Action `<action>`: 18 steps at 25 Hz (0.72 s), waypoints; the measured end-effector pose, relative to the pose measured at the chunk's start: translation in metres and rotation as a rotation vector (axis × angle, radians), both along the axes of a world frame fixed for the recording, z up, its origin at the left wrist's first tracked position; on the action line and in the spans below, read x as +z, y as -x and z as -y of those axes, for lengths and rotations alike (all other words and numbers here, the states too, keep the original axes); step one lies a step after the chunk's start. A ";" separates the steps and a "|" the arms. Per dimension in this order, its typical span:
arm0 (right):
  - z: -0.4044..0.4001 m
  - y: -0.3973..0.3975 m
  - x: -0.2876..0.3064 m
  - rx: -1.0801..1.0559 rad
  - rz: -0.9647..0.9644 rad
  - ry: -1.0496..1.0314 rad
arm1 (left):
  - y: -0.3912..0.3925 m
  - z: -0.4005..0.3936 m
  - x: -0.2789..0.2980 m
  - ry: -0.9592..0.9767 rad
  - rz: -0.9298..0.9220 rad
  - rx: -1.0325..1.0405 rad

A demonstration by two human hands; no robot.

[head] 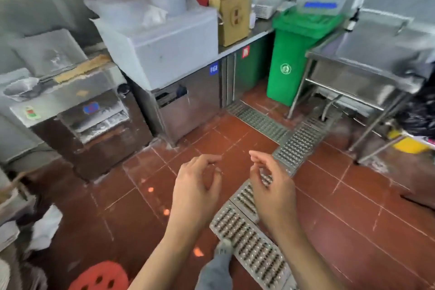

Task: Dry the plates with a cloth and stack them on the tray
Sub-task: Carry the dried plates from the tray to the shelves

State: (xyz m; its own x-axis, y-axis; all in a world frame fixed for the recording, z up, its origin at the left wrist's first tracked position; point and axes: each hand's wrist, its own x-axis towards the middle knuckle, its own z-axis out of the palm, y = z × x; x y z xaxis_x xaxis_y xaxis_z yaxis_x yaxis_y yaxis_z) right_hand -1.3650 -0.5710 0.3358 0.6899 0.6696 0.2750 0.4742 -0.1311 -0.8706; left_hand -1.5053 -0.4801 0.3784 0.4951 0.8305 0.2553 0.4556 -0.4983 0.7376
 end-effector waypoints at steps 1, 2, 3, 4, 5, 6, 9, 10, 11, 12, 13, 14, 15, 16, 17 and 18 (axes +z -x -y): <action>-0.002 -0.022 -0.001 -0.043 -0.007 0.009 | -0.026 -0.009 -0.002 0.008 -0.001 -0.038; -0.005 -0.044 -0.001 -0.086 -0.017 0.014 | -0.053 -0.019 -0.002 0.016 -0.003 -0.075; -0.008 -0.065 -0.001 -0.132 -0.018 0.011 | -0.079 -0.029 -0.002 0.023 -0.008 -0.115; -0.014 -0.090 -0.002 -0.184 -0.003 0.002 | -0.109 -0.041 -0.003 0.032 -0.012 -0.163; -0.022 -0.113 -0.002 -0.236 0.014 -0.002 | -0.136 -0.054 -0.003 0.042 -0.014 -0.206; -0.029 -0.138 -0.002 -0.282 0.024 0.000 | -0.165 -0.066 -0.002 0.044 -0.008 -0.245; -0.045 -0.206 -0.001 -0.396 0.016 -0.004 | -0.245 -0.097 0.002 0.045 0.005 -0.348; -0.046 -0.226 -0.002 -0.438 0.007 -0.014 | -0.271 -0.104 0.002 0.054 0.003 -0.384; -0.046 -0.244 -0.003 -0.471 -0.003 -0.018 | -0.295 -0.110 0.002 0.065 0.002 -0.412; -0.045 -0.261 -0.004 -0.507 -0.019 -0.016 | -0.319 -0.113 0.003 0.075 -0.001 -0.442; -0.042 -0.276 -0.005 -0.545 -0.038 -0.020 | -0.341 -0.113 0.003 0.087 -0.001 -0.485; -0.038 -0.295 -0.006 -0.589 -0.055 -0.036 | -0.365 -0.112 0.002 0.099 0.001 -0.538; -0.035 -0.313 -0.005 -0.625 -0.068 -0.052 | -0.388 -0.110 0.002 0.103 -0.002 -0.585; -0.032 -0.332 -0.005 -0.651 -0.068 -0.065 | -0.411 -0.107 0.001 0.102 -0.003 -0.624; -0.029 -0.352 -0.005 -0.671 -0.059 -0.072 | -0.436 -0.105 0.000 0.098 -0.008 -0.658; -0.025 -0.371 -0.005 -0.689 -0.053 -0.071 | -0.459 -0.101 -0.001 0.096 -0.018 -0.687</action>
State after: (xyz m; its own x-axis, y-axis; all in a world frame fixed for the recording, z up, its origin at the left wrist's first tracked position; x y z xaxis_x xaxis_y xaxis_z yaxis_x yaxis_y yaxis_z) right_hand -0.9940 -0.5456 0.3303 0.9650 0.0558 0.2563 0.2601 -0.3294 -0.9076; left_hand -1.0465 -0.3790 0.3770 0.9203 0.3457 0.1831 0.0726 -0.6109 0.7884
